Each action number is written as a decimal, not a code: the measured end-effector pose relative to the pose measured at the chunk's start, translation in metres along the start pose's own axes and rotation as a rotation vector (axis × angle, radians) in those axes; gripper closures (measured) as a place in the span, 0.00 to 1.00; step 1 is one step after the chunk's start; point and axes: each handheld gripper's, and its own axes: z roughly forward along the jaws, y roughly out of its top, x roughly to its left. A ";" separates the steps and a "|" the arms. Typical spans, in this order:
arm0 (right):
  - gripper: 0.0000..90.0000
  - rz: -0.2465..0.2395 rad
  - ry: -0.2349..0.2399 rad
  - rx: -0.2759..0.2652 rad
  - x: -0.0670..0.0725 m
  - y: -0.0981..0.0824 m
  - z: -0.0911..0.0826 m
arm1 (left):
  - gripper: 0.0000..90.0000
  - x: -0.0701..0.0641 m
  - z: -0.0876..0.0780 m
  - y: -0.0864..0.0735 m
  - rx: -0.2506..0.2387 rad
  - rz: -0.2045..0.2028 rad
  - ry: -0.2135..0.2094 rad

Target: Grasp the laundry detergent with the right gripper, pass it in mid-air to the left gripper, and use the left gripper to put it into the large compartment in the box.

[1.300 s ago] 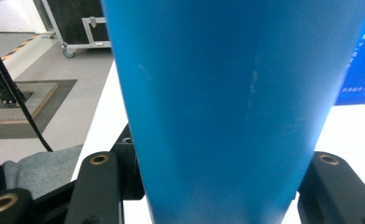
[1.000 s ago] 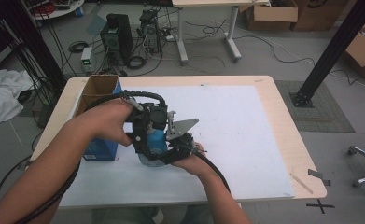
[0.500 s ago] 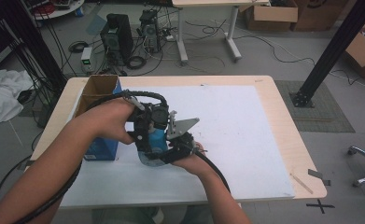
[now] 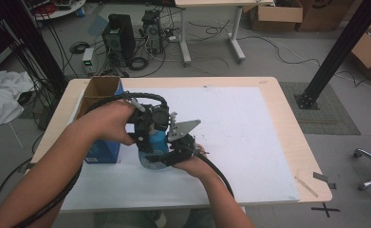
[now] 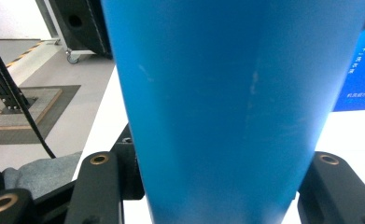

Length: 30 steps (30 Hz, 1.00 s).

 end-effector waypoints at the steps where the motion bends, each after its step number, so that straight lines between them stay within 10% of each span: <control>1: 0.49 0.000 0.001 -0.003 0.000 0.000 0.001 | 0.31 0.000 0.000 0.000 0.001 0.000 0.002; 30: 0.49 -0.026 0.009 -0.008 0.001 0.001 0.001 | 0.43 -0.001 -0.002 -0.001 0.009 -0.048 -0.031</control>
